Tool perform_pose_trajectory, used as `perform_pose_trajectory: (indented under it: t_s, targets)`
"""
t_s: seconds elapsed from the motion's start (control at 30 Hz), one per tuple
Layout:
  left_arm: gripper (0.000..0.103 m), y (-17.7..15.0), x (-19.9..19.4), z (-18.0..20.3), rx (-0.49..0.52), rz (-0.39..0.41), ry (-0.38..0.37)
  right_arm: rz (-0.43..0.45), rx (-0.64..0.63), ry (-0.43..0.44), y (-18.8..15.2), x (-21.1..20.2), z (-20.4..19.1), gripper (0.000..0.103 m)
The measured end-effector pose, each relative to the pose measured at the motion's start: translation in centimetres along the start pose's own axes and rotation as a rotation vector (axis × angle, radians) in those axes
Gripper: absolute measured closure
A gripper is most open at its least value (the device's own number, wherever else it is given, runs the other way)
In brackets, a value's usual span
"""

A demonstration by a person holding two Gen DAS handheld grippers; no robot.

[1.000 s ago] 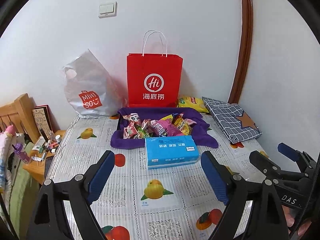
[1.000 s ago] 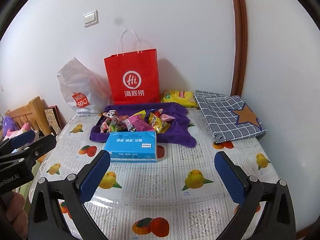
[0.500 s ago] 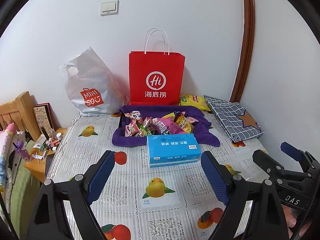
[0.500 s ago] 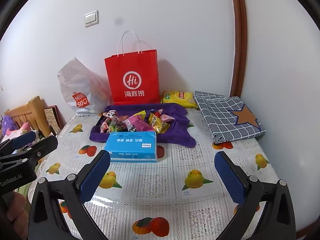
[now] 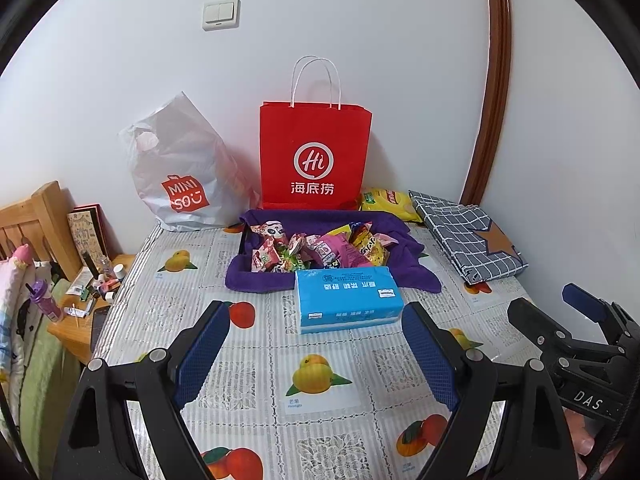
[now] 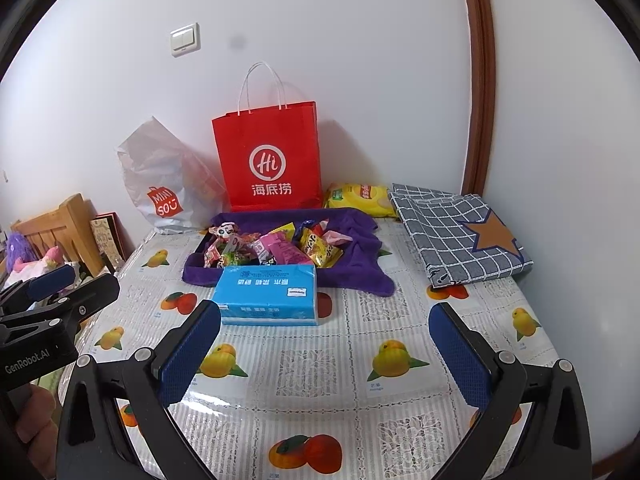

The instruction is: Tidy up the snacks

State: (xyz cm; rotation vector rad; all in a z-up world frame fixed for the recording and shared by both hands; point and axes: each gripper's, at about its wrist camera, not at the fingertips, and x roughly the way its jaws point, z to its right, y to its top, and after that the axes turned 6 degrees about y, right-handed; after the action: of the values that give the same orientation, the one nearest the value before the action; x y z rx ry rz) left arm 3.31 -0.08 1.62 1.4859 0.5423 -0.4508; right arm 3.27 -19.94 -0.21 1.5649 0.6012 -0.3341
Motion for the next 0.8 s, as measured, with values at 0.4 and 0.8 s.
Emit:
perform_pose_trajectory:
  t_s: [0.4,0.8]
  targets:
    - [0.016,0.07,-0.03,-0.01,0.0,-0.001,0.0,0.002,-0.001,0.003,0.12,-0.1,-0.24,0.0]
    - [0.016,0.15,-0.09,0.04,0.0,0.0,0.001,0.007,0.001,0.007,0.23,-0.19,-0.24,0.0]
